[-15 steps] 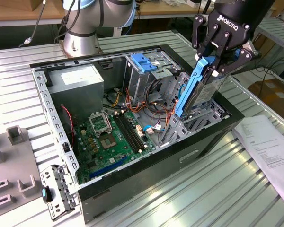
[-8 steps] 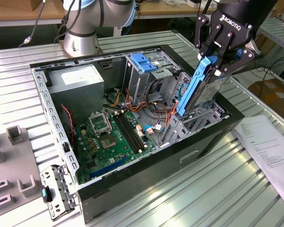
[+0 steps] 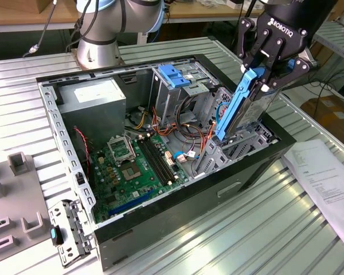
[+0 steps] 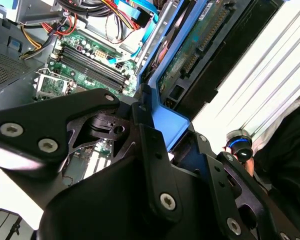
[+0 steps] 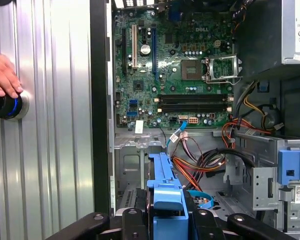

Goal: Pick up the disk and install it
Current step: 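Insert the disk into the insertion slot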

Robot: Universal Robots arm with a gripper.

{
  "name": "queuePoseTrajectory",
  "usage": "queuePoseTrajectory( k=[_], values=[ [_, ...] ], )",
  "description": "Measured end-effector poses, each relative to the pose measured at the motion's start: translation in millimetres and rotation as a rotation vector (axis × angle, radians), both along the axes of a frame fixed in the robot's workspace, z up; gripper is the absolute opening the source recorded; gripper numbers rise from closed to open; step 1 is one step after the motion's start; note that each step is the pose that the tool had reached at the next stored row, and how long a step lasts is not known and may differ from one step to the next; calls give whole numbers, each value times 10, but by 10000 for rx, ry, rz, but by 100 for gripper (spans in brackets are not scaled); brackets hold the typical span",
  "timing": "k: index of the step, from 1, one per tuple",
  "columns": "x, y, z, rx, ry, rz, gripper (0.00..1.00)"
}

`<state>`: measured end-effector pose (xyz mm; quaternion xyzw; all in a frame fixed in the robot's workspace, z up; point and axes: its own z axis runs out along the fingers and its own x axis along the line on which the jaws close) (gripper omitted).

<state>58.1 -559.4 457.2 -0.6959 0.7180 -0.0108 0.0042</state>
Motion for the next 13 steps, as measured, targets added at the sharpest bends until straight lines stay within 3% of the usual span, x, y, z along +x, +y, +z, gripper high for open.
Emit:
queuePoseTrajectory(
  k=[7, 8, 11, 13],
  values=[
    [6, 0, -5, -12, 0, 0, 37],
    [7, -1, -12, -62, -14, 0, 37],
    [7, -3, -42, -83, -149, 0, 37],
    [5, -4, -44, -82, -152, 0, 37]
  ],
)
